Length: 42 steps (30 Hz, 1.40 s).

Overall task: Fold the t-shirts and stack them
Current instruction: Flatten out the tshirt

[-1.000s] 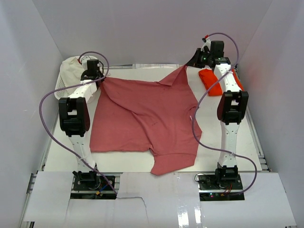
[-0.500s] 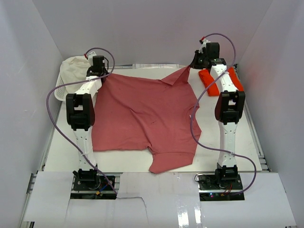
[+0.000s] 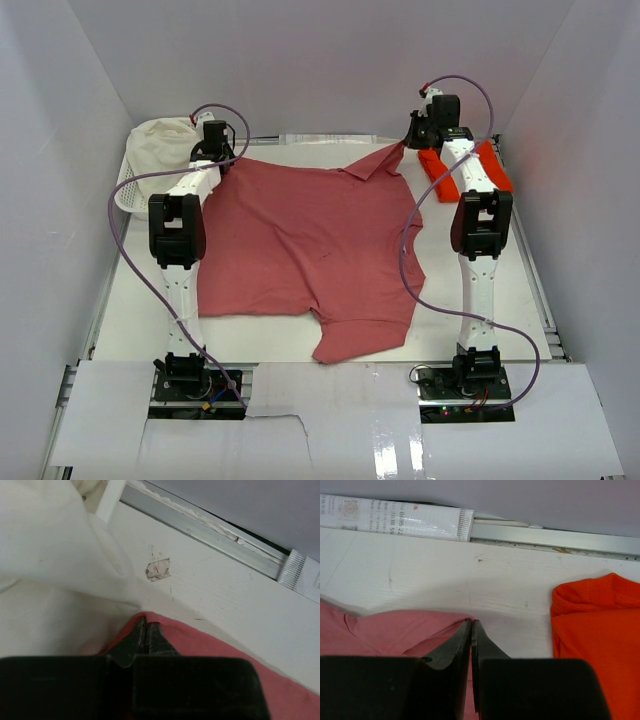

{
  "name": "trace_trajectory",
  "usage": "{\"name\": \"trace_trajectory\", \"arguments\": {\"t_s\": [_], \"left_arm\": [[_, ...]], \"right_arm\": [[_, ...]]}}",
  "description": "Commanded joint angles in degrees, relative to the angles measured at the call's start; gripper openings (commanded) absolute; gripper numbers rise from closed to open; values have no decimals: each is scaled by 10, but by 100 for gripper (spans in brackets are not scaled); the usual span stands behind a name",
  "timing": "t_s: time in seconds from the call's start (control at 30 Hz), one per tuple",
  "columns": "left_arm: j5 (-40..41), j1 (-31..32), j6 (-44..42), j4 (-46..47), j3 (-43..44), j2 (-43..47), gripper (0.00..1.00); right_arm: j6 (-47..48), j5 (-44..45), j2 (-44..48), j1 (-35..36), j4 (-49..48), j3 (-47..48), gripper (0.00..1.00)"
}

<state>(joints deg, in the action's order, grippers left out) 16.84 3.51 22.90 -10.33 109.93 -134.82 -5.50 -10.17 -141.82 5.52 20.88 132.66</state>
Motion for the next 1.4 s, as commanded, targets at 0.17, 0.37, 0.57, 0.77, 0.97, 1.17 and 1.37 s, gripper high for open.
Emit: {"name": "trace_trajectory", "arguments": {"t_s": [0.17, 0.37, 0.57, 0.77, 0.97, 1.17, 1.37], "left_arm": [[-24, 3, -15, 10, 32, -10, 0], [-29, 8, -20, 20, 38, -16, 0], [-52, 11, -30, 35, 43, -19, 0], [-61, 12, -38, 40, 53, -18, 0], [-61, 12, -55, 44, 70, -19, 0], [-53, 12, -58, 45, 67, -19, 0], [-40, 12, -75, 52, 47, -13, 0]], "right_arm": [[13, 8, 6, -48, -37, 29, 8], [8, -28, 15, -48, -58, 10, 8], [36, -35, 22, -10, -54, 2, 8], [36, -50, 56, 9, -57, -55, 8], [41, -54, 82, 12, -48, -81, 8], [43, -52, 115, 12, -45, -109, 8], [44, -57, 145, 13, -38, -129, 8]]}}
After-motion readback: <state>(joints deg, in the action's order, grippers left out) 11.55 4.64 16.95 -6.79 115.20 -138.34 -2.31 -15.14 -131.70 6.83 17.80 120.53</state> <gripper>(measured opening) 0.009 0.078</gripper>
